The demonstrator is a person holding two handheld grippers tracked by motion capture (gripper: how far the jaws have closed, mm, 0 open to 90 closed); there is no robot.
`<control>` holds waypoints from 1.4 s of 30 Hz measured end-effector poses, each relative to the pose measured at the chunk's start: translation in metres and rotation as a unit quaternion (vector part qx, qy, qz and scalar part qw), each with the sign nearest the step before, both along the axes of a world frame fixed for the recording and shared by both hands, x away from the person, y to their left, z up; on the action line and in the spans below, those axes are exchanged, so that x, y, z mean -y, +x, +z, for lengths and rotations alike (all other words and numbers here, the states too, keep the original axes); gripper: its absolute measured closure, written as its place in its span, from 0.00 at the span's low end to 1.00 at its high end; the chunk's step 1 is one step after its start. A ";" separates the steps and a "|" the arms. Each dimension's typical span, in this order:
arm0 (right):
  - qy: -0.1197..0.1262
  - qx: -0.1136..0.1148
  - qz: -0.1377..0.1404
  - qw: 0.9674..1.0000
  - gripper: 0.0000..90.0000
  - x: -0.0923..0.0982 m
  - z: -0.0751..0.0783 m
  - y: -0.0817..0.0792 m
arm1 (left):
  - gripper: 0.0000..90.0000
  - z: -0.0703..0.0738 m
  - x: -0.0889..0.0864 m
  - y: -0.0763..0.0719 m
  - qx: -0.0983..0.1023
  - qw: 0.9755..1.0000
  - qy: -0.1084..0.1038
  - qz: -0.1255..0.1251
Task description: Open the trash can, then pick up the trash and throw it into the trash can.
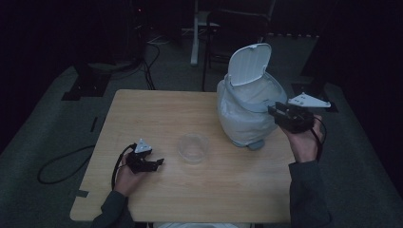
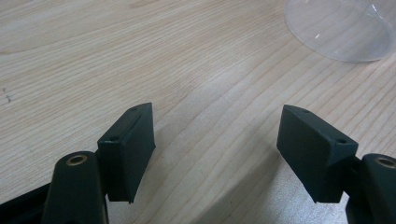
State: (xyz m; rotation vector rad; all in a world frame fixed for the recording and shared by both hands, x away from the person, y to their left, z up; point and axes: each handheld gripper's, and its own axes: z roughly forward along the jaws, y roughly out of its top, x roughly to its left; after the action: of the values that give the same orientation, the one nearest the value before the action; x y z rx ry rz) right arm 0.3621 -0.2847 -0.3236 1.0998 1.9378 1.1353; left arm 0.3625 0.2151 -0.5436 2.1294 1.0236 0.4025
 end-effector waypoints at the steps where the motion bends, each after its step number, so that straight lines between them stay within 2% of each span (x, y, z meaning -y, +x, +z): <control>1: 0.001 0.000 0.003 1.000 0.69 -0.001 -0.002 -0.003 | 0.32 0.000 0.000 0.000 0.000 1.000 0.000 0.000; 6: 0.000 -0.003 0.029 1.000 0.66 -0.004 -0.014 -0.016 | 0.32 0.000 0.002 -0.001 0.003 1.000 0.005 0.002; 7: -0.007 -0.006 0.044 0.999 0.64 -0.007 -0.023 -0.022 | 0.32 0.000 0.002 -0.001 0.004 1.000 0.008 0.001; 10: -0.013 -0.013 0.060 0.998 0.63 -0.012 -0.037 -0.028 | 0.32 -0.001 0.004 -0.002 0.009 1.000 0.016 0.000; 15: -0.027 -0.037 0.080 0.996 0.59 -0.021 -0.067 -0.027 | 0.31 0.000 0.004 -0.001 0.009 1.000 0.019 -0.002; 19: -0.030 -0.047 0.102 0.993 0.57 -0.025 -0.091 -0.021 | 0.29 -0.001 0.005 -0.001 0.008 1.000 0.019 -0.001; 22: -0.038 -0.063 0.107 0.991 0.56 -0.029 -0.106 -0.017 | 0.29 0.000 0.005 -0.001 0.007 1.000 0.020 -0.002; 26: -0.043 -0.076 0.116 0.989 0.54 -0.034 -0.118 -0.016 | 0.29 0.000 0.007 -0.002 0.004 1.000 0.022 0.004; 29: -0.036 -0.079 0.120 0.989 0.54 -0.035 -0.127 -0.016 | 0.32 0.003 0.007 -0.003 -0.002 1.000 0.028 0.005; 34: -0.030 -0.083 0.122 0.989 0.55 -0.034 -0.145 -0.017 | 0.38 0.005 0.006 -0.003 -0.013 1.000 0.020 0.002; 37: -0.035 -0.088 0.124 0.988 0.54 -0.034 -0.156 -0.016 | 0.41 0.006 0.008 -0.003 -0.021 1.000 0.014 -0.005; 42: -0.037 -0.096 0.118 0.988 0.54 -0.037 -0.176 -0.015 | 0.44 0.010 0.012 -0.005 -0.016 1.000 0.023 -0.011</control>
State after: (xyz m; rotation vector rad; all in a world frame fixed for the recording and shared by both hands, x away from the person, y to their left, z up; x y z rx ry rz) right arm 0.3475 -0.2480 -0.4997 0.9905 2.2917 1.1026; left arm 0.3580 0.2030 -0.5331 2.1930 1.0175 0.3848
